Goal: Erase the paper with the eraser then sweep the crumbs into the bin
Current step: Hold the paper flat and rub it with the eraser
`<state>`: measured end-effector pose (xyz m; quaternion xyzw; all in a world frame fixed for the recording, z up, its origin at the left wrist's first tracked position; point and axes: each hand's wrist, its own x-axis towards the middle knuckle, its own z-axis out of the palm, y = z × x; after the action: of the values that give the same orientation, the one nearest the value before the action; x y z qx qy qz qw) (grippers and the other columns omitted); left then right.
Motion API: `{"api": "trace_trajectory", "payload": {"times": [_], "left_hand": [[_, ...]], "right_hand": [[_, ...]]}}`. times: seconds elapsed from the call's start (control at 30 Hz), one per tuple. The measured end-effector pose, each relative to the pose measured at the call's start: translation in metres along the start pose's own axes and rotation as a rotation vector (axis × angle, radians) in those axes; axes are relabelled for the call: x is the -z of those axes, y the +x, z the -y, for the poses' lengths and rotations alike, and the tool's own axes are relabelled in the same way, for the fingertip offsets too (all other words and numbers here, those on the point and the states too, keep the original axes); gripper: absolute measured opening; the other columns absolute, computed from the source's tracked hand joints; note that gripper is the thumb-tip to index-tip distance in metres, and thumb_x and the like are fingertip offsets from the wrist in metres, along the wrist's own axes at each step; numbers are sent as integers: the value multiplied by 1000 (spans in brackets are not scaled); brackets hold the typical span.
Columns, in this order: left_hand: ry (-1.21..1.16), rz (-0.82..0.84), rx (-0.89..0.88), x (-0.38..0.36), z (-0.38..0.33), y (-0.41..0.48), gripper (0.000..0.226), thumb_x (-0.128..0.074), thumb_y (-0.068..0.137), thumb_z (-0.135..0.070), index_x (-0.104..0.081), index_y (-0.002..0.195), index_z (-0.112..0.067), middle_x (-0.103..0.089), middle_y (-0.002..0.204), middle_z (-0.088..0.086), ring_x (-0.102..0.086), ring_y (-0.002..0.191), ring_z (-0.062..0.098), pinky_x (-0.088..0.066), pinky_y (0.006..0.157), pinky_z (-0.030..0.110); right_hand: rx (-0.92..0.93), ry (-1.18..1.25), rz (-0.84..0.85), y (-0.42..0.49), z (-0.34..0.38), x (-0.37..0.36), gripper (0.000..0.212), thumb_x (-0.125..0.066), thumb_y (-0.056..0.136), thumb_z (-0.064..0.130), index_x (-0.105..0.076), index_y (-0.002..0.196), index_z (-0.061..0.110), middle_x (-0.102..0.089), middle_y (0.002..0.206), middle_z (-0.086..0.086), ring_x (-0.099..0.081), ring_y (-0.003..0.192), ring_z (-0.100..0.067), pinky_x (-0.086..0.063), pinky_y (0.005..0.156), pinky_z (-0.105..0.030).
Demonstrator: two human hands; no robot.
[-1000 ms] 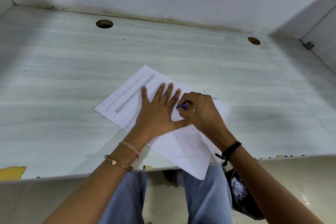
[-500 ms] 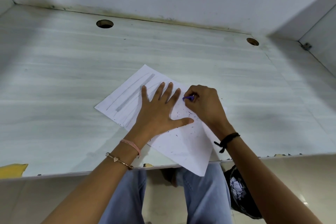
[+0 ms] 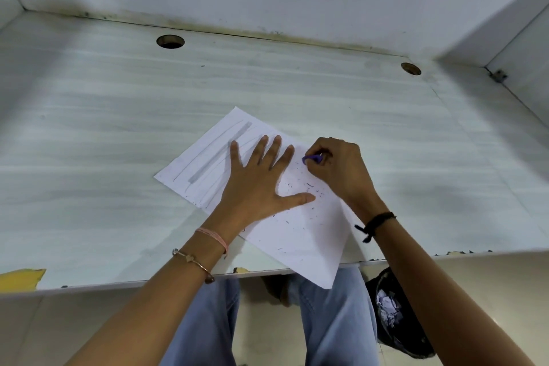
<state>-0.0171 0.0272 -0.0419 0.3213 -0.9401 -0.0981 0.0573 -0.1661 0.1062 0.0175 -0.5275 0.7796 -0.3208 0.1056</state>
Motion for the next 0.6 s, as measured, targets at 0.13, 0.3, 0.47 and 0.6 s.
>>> {"api": "trace_trajectory", "payload": {"times": [0.13, 0.3, 0.47, 0.6], "left_hand": [[23, -5, -11, -1, 0, 0, 112, 5, 62, -94, 7, 155, -33, 15, 163, -3, 16, 150, 18, 10, 112, 68], [0, 9, 2, 0, 0, 0, 105, -7, 69, -93, 8, 154, -35, 17, 162, -5, 19, 149, 16, 12, 112, 66], [48, 2, -8, -1, 0, 1, 111, 5, 62, -93, 8, 155, -33, 15, 163, -3, 16, 150, 18, 8, 112, 68], [-7, 21, 4, 2, -1, 0, 105, -8, 69, -92, 8, 155, -35, 17, 162, -5, 20, 148, 15, 12, 112, 66]], "right_hand": [[91, -18, 81, -15, 13, -11, 12, -68, 71, 2, -70, 76, 12, -61, 69, 2, -54, 61, -9, -41, 59, -17], [-11, 43, -18, 0, 1, -2, 7, -67, 76, 2, -69, 77, 8, -64, 69, -2, -55, 61, -16, -45, 59, -25], [104, -4, 102, -17, 14, -12, 11, -68, 72, 2, -70, 77, 12, -63, 69, 2, -54, 62, -10, -41, 58, -16], [-52, 105, -36, 1, -8, 1, 7, -70, 76, 2, -69, 76, 10, -66, 70, 0, -55, 59, -7, -44, 56, -15]]}}
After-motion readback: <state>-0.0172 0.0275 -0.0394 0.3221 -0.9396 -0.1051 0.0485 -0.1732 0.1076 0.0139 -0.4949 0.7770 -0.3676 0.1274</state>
